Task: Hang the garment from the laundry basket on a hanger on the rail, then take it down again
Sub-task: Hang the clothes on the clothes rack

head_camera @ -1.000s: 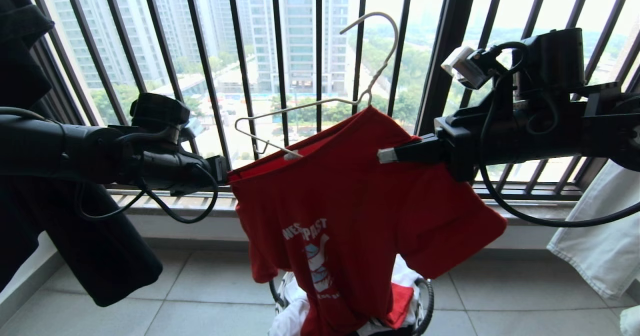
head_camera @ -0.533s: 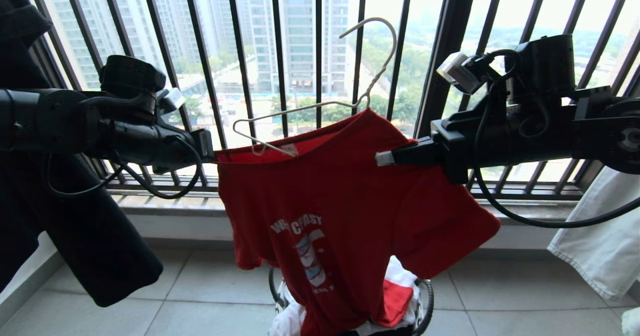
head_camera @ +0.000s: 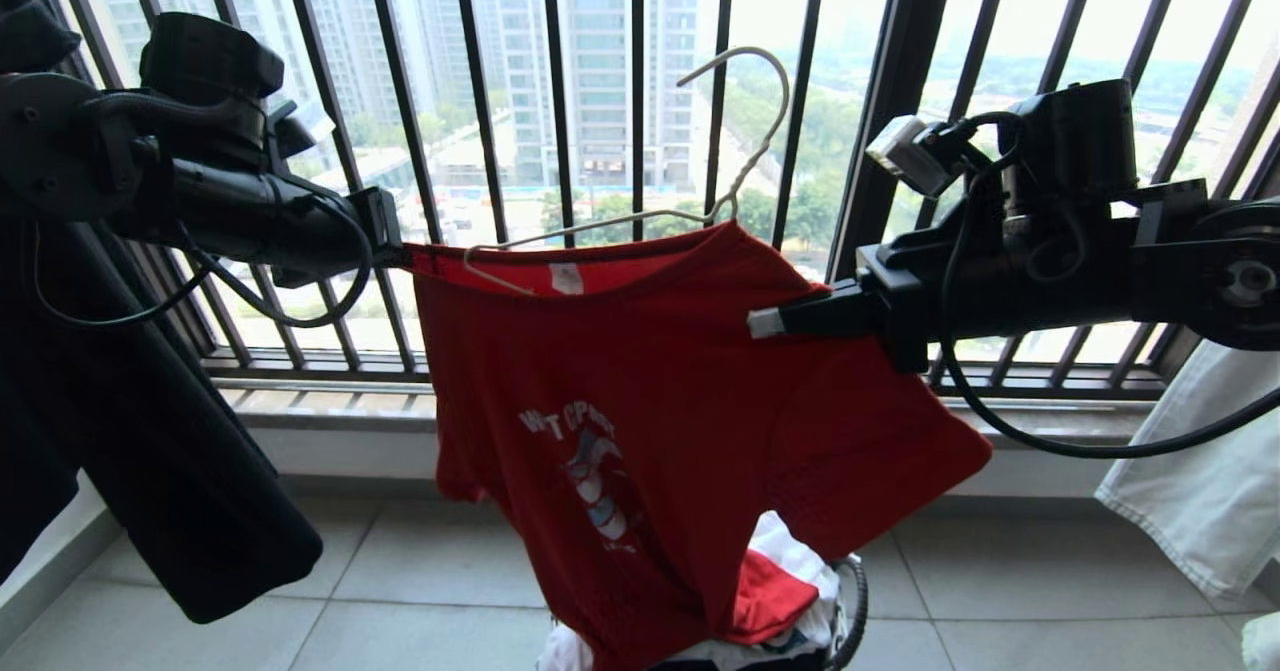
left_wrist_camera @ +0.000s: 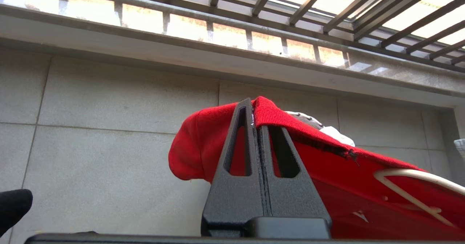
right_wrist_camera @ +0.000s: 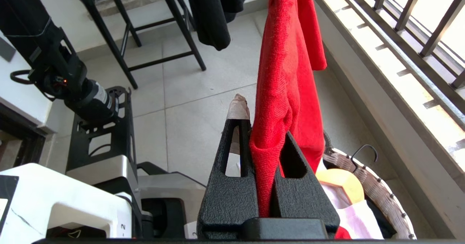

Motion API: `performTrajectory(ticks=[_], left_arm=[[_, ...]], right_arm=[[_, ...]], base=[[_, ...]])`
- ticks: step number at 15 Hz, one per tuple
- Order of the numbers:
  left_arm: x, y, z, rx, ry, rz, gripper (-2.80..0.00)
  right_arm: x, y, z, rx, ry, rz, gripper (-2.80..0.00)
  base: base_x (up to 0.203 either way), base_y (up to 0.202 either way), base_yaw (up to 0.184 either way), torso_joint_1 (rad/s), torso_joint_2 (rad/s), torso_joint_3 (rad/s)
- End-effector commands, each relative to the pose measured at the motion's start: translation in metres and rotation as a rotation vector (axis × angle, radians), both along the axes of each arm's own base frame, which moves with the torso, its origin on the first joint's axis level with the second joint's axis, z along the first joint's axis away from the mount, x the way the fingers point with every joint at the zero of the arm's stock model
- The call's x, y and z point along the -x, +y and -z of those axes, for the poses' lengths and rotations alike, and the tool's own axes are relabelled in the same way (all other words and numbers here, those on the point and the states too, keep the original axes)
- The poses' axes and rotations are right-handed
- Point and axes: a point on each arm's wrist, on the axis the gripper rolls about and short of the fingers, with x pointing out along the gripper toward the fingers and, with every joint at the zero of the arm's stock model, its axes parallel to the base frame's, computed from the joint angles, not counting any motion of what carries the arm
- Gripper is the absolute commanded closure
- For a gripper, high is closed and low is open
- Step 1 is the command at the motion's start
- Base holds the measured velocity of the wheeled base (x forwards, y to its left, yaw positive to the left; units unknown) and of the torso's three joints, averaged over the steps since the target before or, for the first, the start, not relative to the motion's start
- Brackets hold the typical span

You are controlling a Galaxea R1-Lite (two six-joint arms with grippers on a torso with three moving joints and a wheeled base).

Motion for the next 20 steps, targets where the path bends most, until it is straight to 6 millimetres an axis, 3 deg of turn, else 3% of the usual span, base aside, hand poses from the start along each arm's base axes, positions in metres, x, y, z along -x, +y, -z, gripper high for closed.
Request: performTrajectory(ticks=[1, 4, 8, 13, 20], left_arm=[[0.005, 0.000, -0.013, 0.009, -0.042, 0.001, 0.00], [0.009, -0.003, -0.028, 0.016, -0.088, 0.010, 0.00], [0.031, -0.033, -0.058, 0.029, -0.089, 0.113, 0.00], [0.048, -0.070, -0.062, 0.022, -0.101, 0.209, 0.00], [0.053, -0.088, -0.069, -0.006, -0.179, 0.207, 0.00]], right_arm=[[-0.005, 0.002, 0.006, 0.005, 0.014, -0.007, 0.00], [-0.005, 0.002, 0.006, 0.005, 0.015, -0.007, 0.00], [-0.009, 0.003, 0.007, 0.012, 0.014, 0.010, 0.00], [-0.014, 0.004, 0.006, 0.021, 0.002, 0.045, 0.00], [-0.008, 0.016, 0.012, 0.033, 0.025, 0.009, 0.00]], base=[[0.000, 0.000, 0.000, 0.000, 0.00, 0.000], [0.000, 0.000, 0.000, 0.000, 0.00, 0.000], [0.000, 0.000, 0.000, 0.000, 0.00, 0.000], [0.000, 0.000, 0.000, 0.000, 0.00, 0.000], [0.000, 0.000, 0.000, 0.000, 0.00, 0.000]])
